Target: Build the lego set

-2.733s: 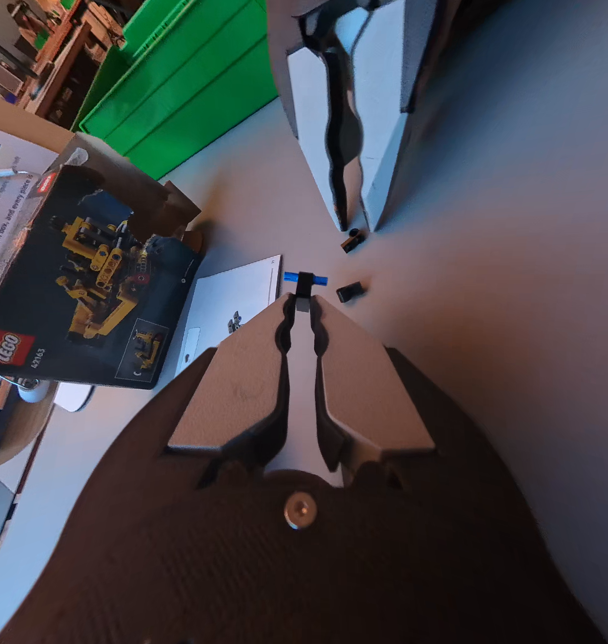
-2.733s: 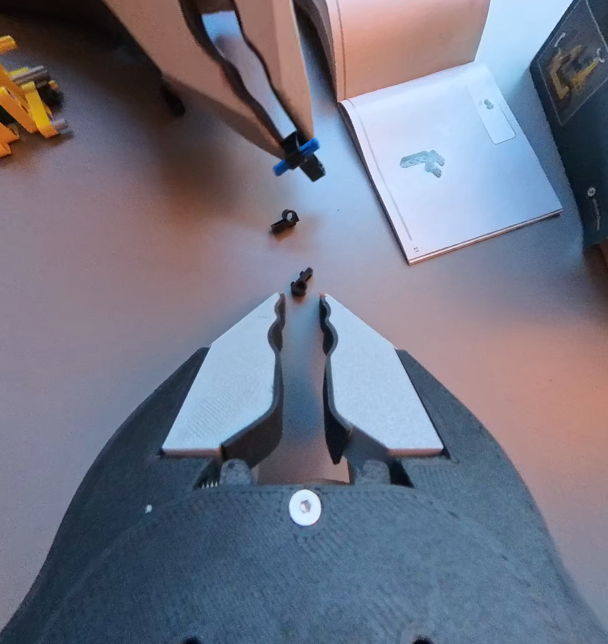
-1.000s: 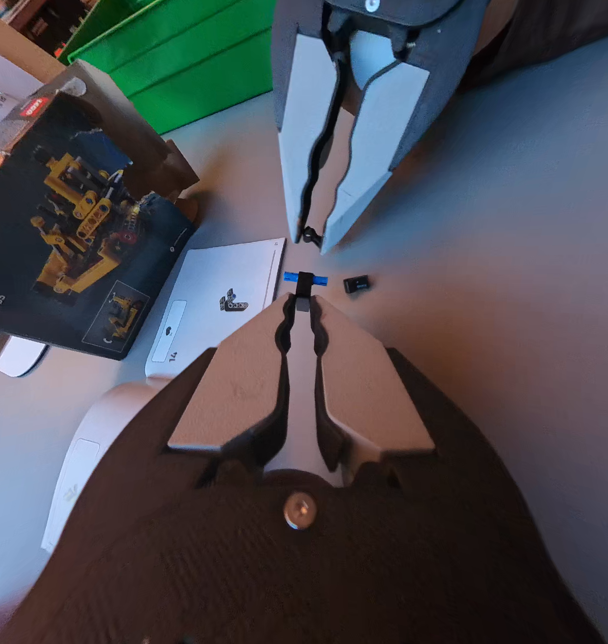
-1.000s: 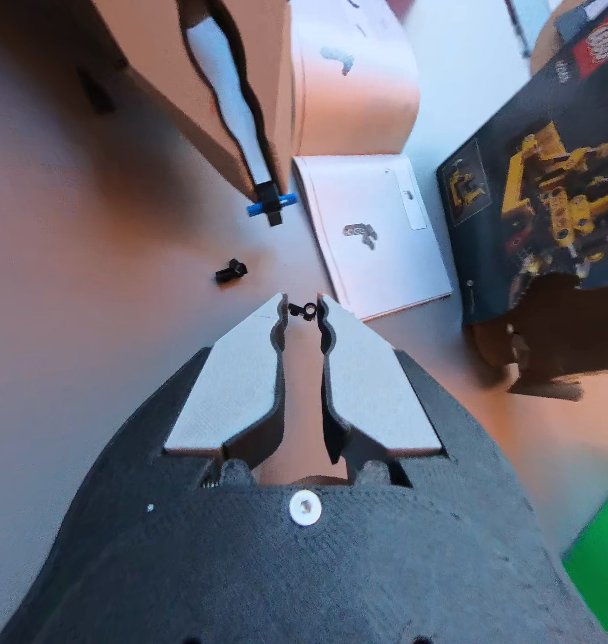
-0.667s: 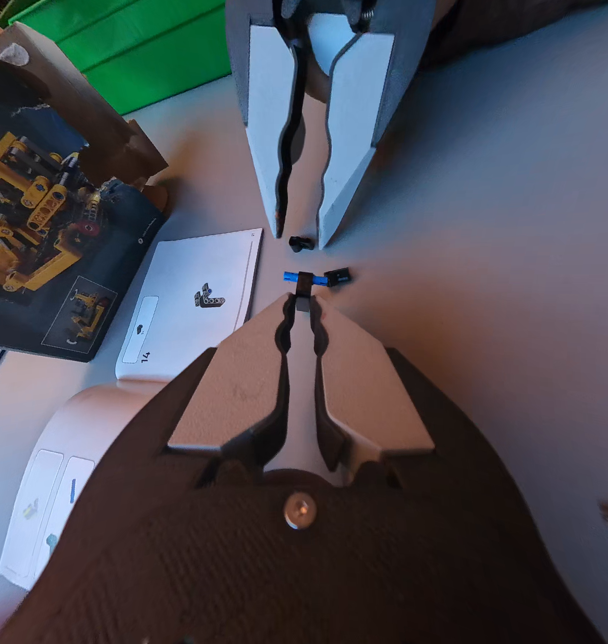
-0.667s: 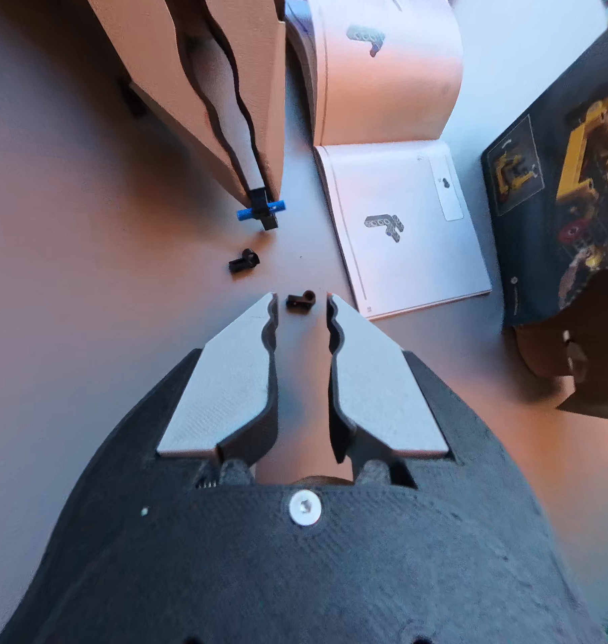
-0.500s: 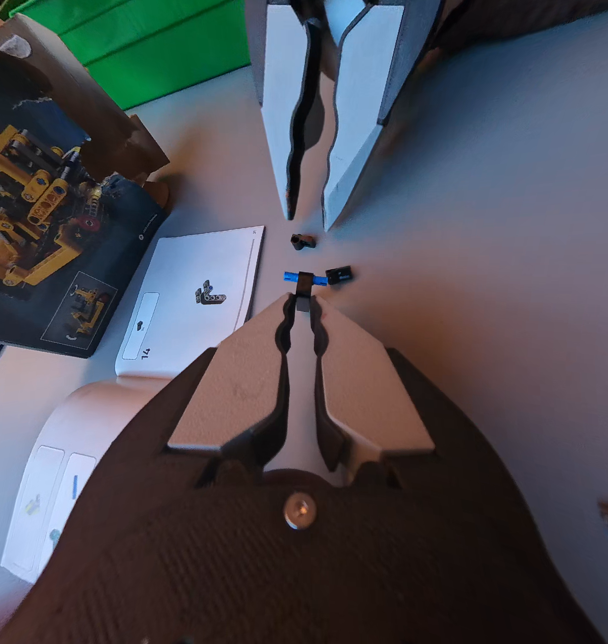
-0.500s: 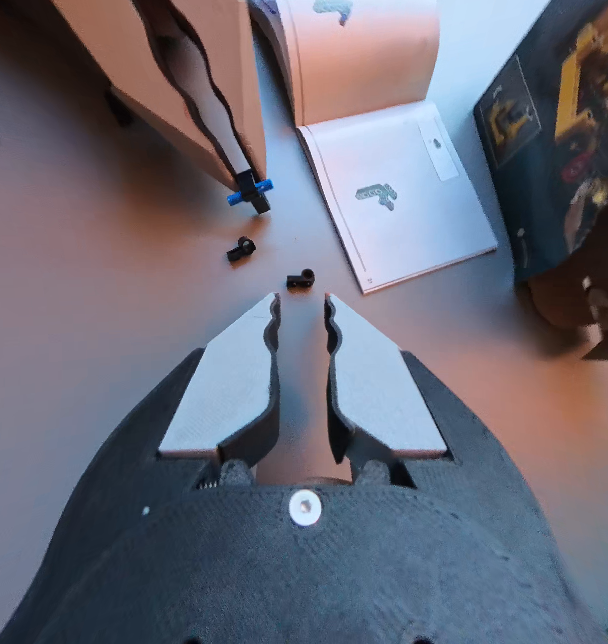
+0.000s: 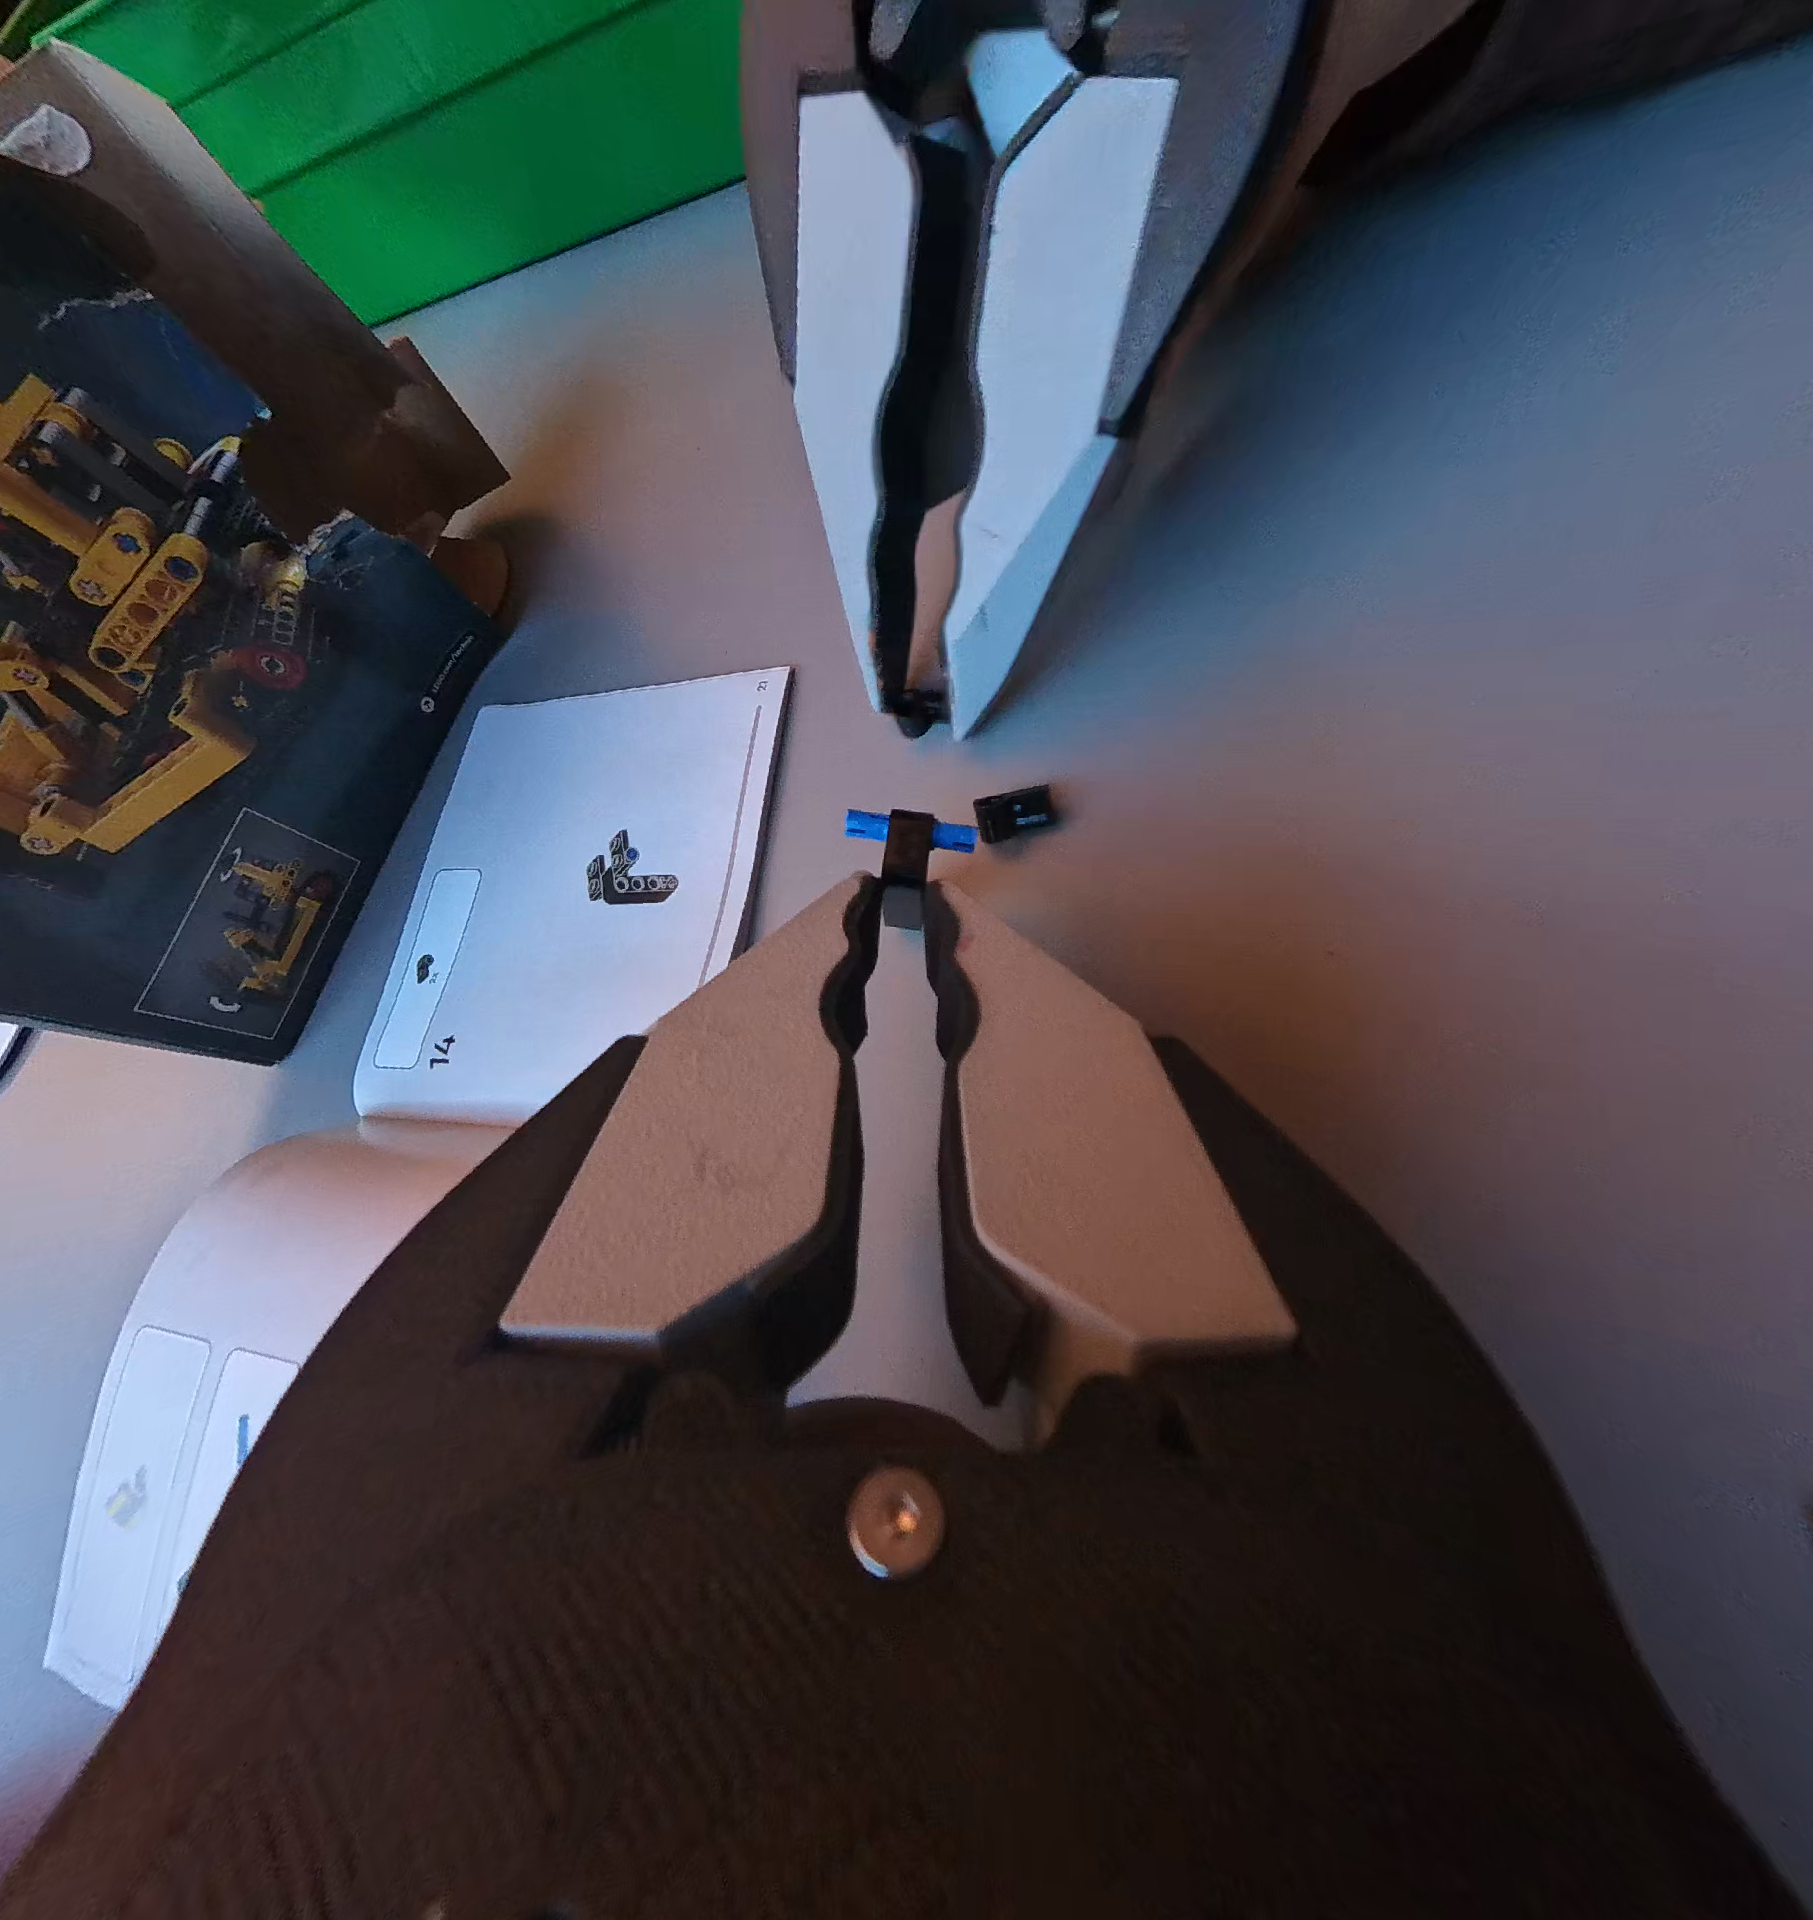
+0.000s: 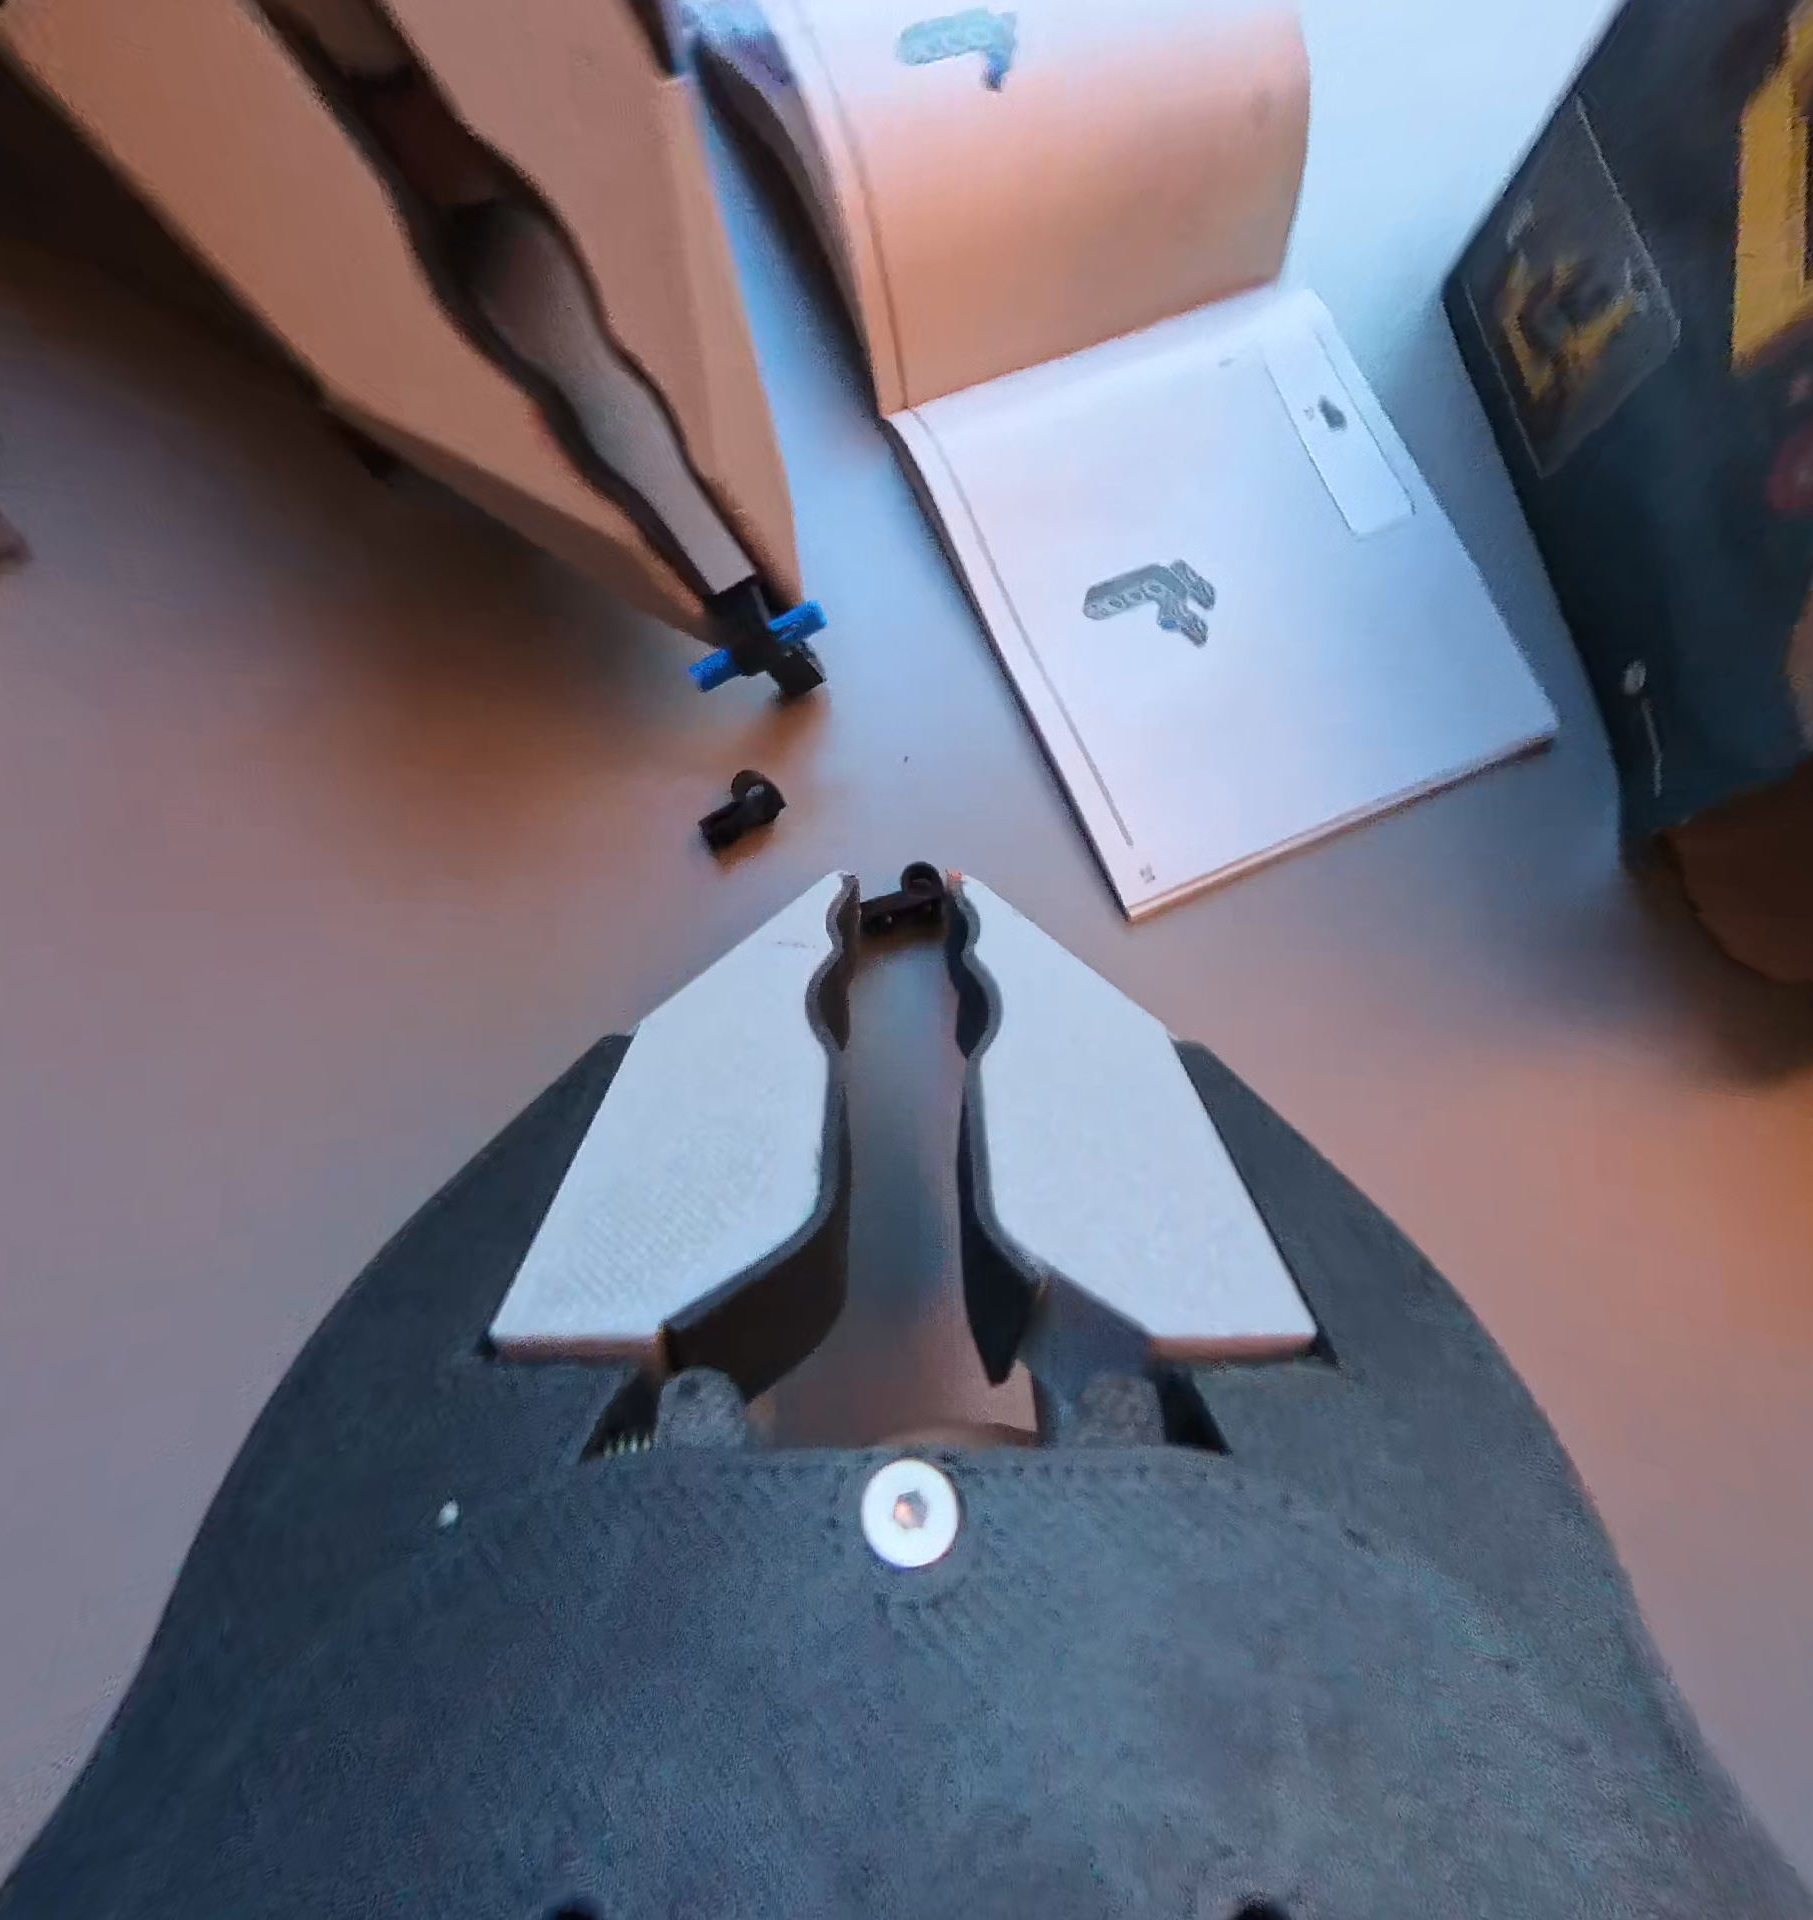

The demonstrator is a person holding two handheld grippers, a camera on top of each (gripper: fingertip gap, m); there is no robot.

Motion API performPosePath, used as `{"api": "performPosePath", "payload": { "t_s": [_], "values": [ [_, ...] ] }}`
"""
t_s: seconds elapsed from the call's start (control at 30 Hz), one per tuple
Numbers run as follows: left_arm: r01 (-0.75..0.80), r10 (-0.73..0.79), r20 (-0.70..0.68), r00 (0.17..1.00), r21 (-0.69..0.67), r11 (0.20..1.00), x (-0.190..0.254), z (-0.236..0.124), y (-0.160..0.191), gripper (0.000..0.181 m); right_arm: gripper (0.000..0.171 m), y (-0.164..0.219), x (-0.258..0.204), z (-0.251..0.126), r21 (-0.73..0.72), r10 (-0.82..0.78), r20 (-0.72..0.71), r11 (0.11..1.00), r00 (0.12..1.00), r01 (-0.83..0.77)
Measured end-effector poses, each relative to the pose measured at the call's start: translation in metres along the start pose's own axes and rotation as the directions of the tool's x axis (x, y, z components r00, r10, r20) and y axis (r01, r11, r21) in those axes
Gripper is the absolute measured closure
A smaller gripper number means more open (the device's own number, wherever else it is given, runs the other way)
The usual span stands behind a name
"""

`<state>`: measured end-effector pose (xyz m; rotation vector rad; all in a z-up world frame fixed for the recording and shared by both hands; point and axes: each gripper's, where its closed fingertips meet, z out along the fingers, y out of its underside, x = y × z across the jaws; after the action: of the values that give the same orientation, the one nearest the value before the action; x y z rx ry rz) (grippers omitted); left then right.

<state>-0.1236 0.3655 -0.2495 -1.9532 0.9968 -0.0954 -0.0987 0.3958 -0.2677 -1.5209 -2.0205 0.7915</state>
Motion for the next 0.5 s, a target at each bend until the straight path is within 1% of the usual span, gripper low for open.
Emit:
{"api": "performPosePath", "payload": {
  "t_s": [0.03, 0.1, 0.17, 0.2, 0.33, 0.4, 0.47, 0.5],
  "values": [
    [-0.001, 0.001, 0.001, 1.000, -0.001, 1.000, 0.000, 0.000, 0.000, 0.177, 0.158, 0.000, -0.001, -0.001, -0.005, -0.078, -0.012, 0.997, 0.997, 0.078],
    [0.003, -0.003, 0.000, 1.000, -0.002, 1.000, 0.000, 0.000, 0.000, 0.177, 0.158, 0.001, 0.001, -0.002, -0.026, -0.224, -0.056, 0.974, 0.973, 0.223],
    [0.018, -0.018, -0.005, 1.000, -0.004, 1.000, 0.000, 0.000, 0.000, 0.177, 0.157, 0.001, 0.005, -0.003, -0.050, -0.277, -0.084, 0.961, 0.957, 0.273],
    [0.024, -0.024, -0.010, 1.000, -0.004, 1.000, 0.001, 0.000, 0.001, 0.177, 0.155, 0.002, 0.006, -0.003, -0.057, -0.256, -0.082, 0.966, 0.963, 0.252],
    [0.032, -0.032, -0.015, 0.999, -0.005, 0.999, 0.001, -0.001, 0.001, 0.176, 0.149, 0.002, 0.006, -0.008, -0.033, -0.033, -0.029, 0.999, 0.999, 0.032],
    [0.036, -0.036, -0.016, 0.999, -0.006, 0.999, 0.001, -0.001, 0.001, 0.176, 0.148, 0.004, 0.010, -0.013, -0.033, 0.059, -0.062, 0.998, 0.996, -0.061],
    [0.049, -0.049, -0.018, 0.999, -0.009, 0.999, 0.000, -0.001, 0.002, 0.176, 0.150, 0.008, 0.016, -0.019, -0.038, 0.154, -0.119, 0.986, 0.981, -0.160],
    [0.054, -0.055, -0.018, 0.998, -0.010, 0.998, 0.000, -0.001, 0.002, 0.176, 0.152, 0.006, 0.014, -0.022, -0.021, 0.191, -0.118, 0.981, 0.974, -0.195]
  ]
}}
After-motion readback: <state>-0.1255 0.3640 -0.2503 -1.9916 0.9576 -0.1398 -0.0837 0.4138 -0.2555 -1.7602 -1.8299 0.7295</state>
